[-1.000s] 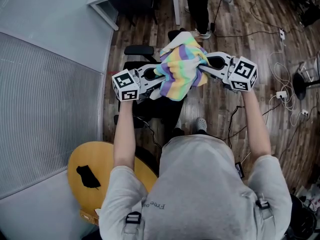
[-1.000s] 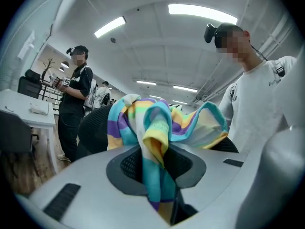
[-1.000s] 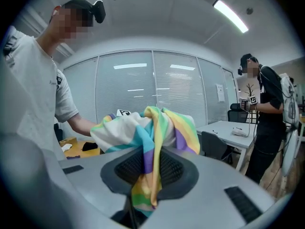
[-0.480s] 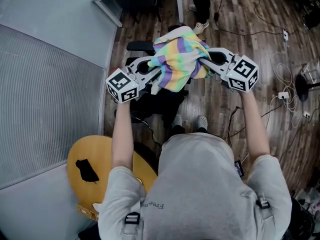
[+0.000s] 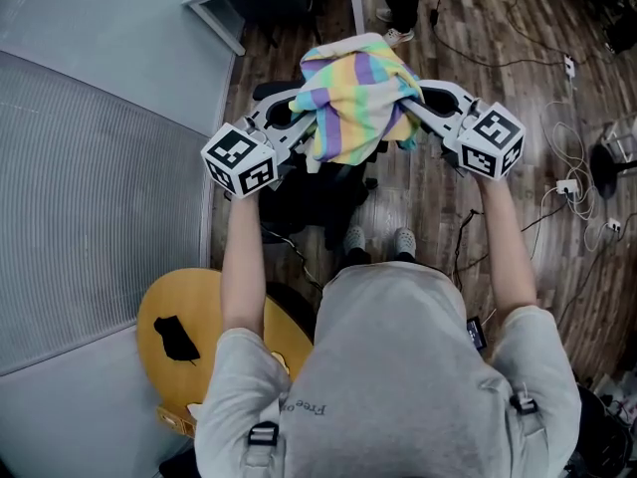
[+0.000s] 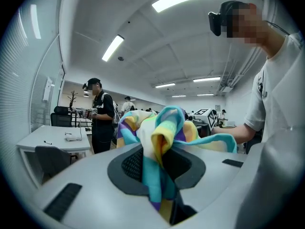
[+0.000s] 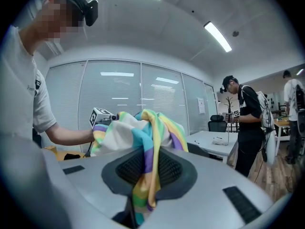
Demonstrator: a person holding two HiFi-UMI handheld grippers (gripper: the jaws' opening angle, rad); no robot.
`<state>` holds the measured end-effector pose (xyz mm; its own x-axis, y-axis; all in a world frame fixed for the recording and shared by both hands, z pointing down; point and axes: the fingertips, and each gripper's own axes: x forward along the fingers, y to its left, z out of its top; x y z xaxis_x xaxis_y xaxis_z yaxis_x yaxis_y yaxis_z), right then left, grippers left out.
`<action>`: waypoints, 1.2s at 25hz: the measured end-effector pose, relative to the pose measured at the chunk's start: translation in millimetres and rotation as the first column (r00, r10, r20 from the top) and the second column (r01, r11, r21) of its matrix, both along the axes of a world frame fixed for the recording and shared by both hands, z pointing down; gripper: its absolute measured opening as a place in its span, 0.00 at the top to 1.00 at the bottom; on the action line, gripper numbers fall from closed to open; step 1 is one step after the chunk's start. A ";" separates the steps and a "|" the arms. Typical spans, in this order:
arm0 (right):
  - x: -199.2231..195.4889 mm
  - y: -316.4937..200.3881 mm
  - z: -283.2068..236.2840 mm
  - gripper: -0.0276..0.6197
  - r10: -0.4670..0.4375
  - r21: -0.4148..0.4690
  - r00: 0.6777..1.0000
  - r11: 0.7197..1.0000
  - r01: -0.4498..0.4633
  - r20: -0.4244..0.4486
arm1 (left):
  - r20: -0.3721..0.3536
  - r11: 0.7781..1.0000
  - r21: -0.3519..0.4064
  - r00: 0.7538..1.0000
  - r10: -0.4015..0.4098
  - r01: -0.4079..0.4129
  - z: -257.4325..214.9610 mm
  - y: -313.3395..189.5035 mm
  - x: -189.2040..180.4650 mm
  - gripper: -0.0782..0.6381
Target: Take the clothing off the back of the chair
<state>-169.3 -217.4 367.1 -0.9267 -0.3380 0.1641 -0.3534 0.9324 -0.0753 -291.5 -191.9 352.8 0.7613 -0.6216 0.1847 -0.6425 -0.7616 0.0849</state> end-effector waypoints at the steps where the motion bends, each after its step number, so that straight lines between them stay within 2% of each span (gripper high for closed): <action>1: 0.8 0.9 -3.0 0.85 0.010 0.005 1.000 1.000 -0.010 0.010 | -0.007 1.000 -0.004 1.000 0.000 0.000 -2.3 0.4 0.9 0.76; 9: 3.3 6.2 -13.9 0.85 0.095 0.052 0.991 0.994 -0.100 0.089 | -0.030 0.999 0.035 0.999 0.027 -0.026 -8.3 -0.4 3.5 0.76; 14: 1.4 1.4 -5.8 0.85 0.171 0.064 0.979 0.982 -0.178 0.107 | -0.040 0.997 0.035 0.996 0.075 -0.074 6.7 -11.8 -2.6 0.76; 17: 6.7 4.6 -16.7 0.85 0.222 0.072 0.967 0.970 -0.232 0.124 | -0.035 0.992 0.041 0.992 0.121 -0.120 -1.4 -12.9 2.5 0.76; 19: 31.4 4.8 -29.7 0.85 0.251 0.068 0.957 0.963 -0.262 0.146 | -0.025 0.988 0.045 0.988 0.150 -0.149 -16.0 -14.4 27.2 0.76; 24: 143.0 11.0 -64.8 0.85 0.306 0.038 0.928 0.946 -0.321 0.214 | 0.015 0.979 0.031 0.980 0.199 -0.200 -63.2 -12.4 139.5 0.76; 30: 187.9 14.0 -65.6 0.85 0.357 0.019 0.903 0.928 -0.372 0.239 | 0.044 0.976 0.019 0.975 0.218 -0.219 -64.4 -13.1 184.4 0.76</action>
<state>18.6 -203.3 301.5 -0.7465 -0.6619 -0.0683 -0.6497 0.7472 -0.1396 -107.1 -205.0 288.4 0.8713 -0.4454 0.2063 -0.4627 -0.8855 0.0426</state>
